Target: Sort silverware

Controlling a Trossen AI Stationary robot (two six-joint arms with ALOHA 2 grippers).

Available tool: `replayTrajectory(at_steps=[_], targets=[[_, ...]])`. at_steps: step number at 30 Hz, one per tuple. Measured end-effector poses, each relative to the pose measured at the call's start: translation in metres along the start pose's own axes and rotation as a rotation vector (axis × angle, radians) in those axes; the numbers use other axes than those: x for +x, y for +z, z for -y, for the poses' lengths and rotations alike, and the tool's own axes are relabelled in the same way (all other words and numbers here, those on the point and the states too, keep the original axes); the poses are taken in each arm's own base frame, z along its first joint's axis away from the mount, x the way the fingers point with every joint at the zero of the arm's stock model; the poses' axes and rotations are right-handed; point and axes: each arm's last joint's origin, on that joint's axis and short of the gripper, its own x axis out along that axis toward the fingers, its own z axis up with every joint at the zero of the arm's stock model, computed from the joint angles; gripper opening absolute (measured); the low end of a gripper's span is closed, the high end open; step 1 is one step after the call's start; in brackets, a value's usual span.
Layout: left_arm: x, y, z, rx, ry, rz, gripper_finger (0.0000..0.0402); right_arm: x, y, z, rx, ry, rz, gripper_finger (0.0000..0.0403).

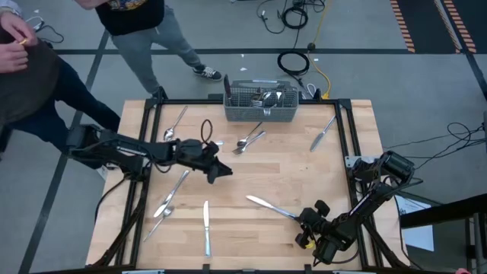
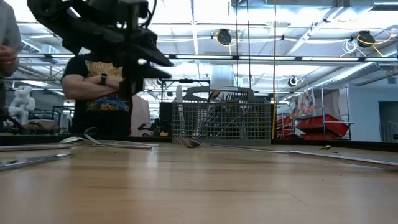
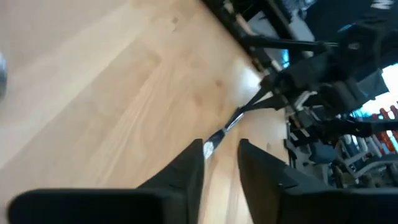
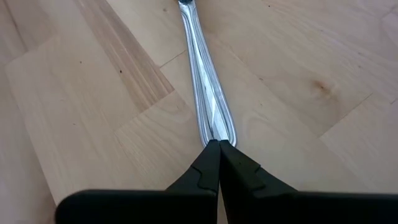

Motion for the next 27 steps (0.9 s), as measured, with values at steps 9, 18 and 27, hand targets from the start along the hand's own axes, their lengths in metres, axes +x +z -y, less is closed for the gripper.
replayTrajectory(at_steps=[9,18,27], targets=[[0.02,-0.013,-0.018,-0.224,0.063,-0.09,0.0164,0.0,0.0,0.0,-0.004,-0.001,0.002,0.0],[0.041,-0.023,-0.032,-0.424,0.052,-0.111,0.0167,0.0,0.0,0.001,-0.017,-0.005,0.003,0.0],[0.06,-0.041,-0.038,-0.563,0.03,-0.17,0.0167,0.001,0.001,0.002,-0.013,-0.013,0.026,0.0]])
